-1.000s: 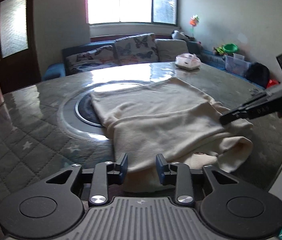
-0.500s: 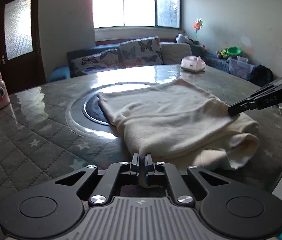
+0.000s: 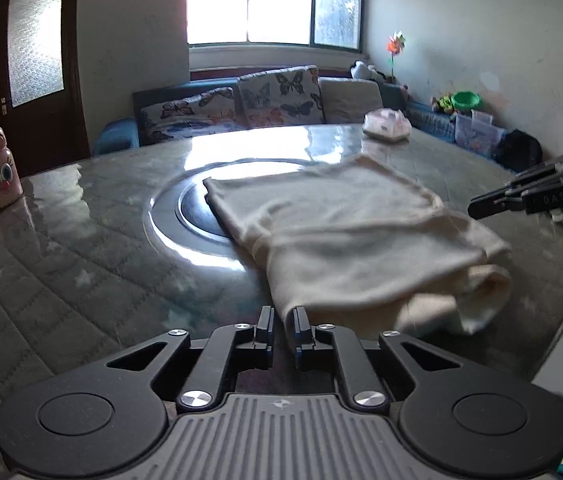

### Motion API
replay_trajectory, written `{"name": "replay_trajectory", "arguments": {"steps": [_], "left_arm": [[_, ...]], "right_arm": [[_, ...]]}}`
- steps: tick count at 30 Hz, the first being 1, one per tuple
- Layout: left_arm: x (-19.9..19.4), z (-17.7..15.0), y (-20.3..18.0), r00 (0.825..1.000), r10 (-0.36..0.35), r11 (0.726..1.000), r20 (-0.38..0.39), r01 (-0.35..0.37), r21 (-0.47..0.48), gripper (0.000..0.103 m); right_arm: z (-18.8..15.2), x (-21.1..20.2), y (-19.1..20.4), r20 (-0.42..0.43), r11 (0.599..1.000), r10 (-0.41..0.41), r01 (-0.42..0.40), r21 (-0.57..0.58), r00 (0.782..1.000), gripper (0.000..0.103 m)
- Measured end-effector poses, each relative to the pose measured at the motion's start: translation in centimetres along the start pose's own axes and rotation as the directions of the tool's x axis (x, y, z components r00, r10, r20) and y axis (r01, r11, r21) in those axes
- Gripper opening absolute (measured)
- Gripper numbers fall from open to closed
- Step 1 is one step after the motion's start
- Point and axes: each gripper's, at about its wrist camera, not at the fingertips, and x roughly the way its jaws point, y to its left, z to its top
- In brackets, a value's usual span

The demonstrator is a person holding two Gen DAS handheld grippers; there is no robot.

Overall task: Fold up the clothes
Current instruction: 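Release the folded sweatshirt and smooth the fold with the left gripper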

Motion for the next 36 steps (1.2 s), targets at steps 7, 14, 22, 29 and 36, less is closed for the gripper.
{"name": "replay_trajectory", "arguments": {"steps": [7, 14, 22, 29, 36], "left_arm": [[0.6, 3.8, -0.3, 0.993, -0.078, 0.997, 0.087, 0.079, -0.016, 0.011], [2.9, 5.5, 1.1, 0.996, -0.079, 0.993, 0.047, 0.083, -0.084, 0.011], [7.5, 4.1, 0.4, 0.995, -0.099, 0.986, -0.019, 0.096, -0.133, 0.011], [8.0, 3.0, 2.1, 0.997, -0.052, 0.984, -0.057, 0.042, -0.175, 0.011], [6.3, 4.3, -0.1, 0.995, -0.1, 0.987, -0.017, 0.097, -0.127, 0.011]], "right_arm": [[0.8, 2.2, 0.4, -0.003, 0.999, 0.043, -0.043, -0.01, 0.999, 0.009], [0.4, 3.2, 0.2, -0.023, 0.999, 0.048, -0.049, -0.008, 0.999, 0.011], [-0.2, 4.0, -0.4, -0.038, 0.999, 0.03, -0.029, 0.018, 0.999, 0.016], [-0.2, 3.8, -0.6, -0.037, 1.0, 0.026, -0.025, 0.012, 0.999, 0.016], [0.2, 3.1, 0.6, -0.027, 0.997, 0.064, -0.065, -0.041, 0.998, 0.024]]}}
